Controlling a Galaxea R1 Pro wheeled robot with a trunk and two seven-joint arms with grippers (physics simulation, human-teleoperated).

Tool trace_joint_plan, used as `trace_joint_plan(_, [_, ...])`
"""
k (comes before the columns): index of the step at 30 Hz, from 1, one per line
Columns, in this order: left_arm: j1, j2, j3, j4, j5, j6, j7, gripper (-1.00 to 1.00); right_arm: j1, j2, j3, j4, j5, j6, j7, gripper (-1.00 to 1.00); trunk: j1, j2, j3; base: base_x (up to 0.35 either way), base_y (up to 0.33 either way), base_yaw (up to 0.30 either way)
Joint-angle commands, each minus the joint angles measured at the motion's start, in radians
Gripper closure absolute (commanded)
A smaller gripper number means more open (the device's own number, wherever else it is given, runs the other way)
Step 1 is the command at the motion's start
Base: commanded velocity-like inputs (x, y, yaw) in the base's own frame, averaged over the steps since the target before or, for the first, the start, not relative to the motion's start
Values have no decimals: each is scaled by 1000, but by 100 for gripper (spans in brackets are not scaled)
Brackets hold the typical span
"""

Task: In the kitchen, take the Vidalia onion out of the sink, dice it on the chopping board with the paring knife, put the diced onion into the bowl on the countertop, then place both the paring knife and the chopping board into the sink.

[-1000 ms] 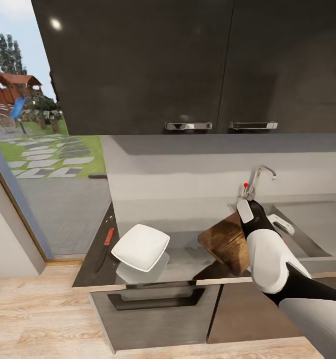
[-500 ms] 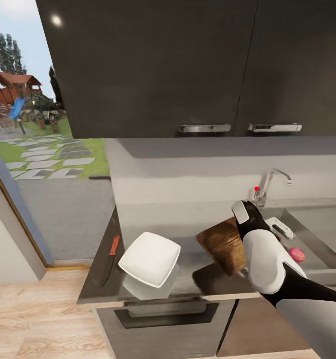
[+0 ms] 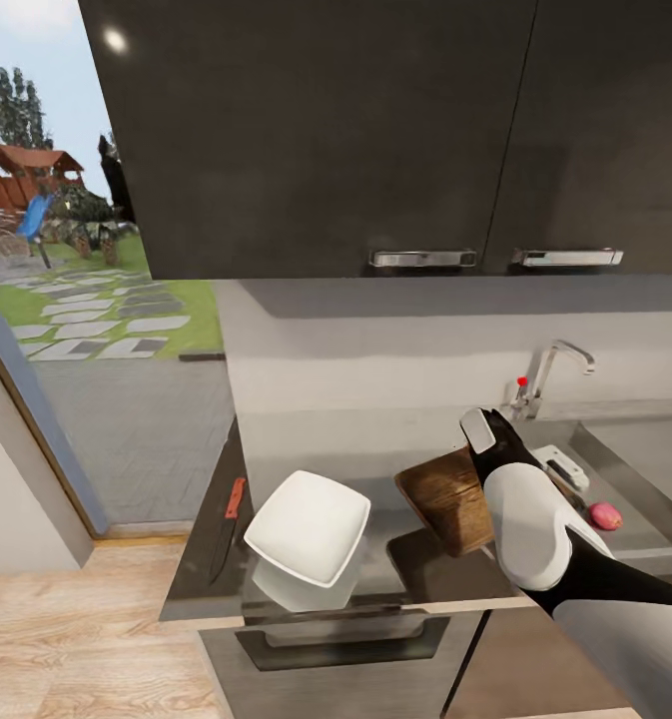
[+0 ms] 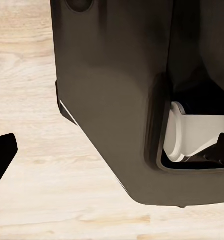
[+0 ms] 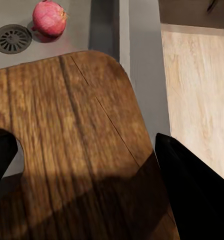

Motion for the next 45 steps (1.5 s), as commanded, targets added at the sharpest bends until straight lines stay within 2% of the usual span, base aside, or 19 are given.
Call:
trace_joint_plan(1, [-1,0,-1,1,2,-5,0,-100,-1,1,-2,-2,0,2,-18,100,1,-2,-2,0,0,0])
trace_joint_plan(7, [-1,0,-1,1,1,-5,0,-100,1,1,-2,19,0,-25,-32,100,1,-2,-2,0,0,0])
trace_joint_plan(13, [-1,0,-1,1,2,-5,0,-100,2,-1,-3,113,-2,-121,-32,100,1,-2,-2,8,7,0])
trace_joint_plan(17, [-1,0,0,1,2,-5,0,-100,2,-4,-5,133,-3,-147,-31,100,1,-2,-2,160,137,0])
trace_joint_plan(25, [-1,1,0,1,1,-5,0,-100,3,-18,-8,139,-17,-156,-30,100,1,-2,-2,101,92,0])
trace_joint_plan(30, [-1,0,-1,1,2,-5,0,-100,10,-26,-38,139,-37,-160,-26,100,1,-2,-2,6,6,0])
trace_joint_plan(37, [-1,-3,-1,1,2,-6,0,-100,38,-31,-46,151,-50,-170,-20,100,1,-2,-2,0,0,0])
trace_joint_plan(42, [-1,-7,-1,-2,-1,-6,2,-100,44,-52,-49,153,-64,-174,-20,100,1,-2,-2,0,0,0])
trace_joint_plan(45, [-1,-8,-3,-5,-6,-8,3,-100,45,-56,-50,154,-66,-200,-26,100,1,-2,-2,0,0,0])
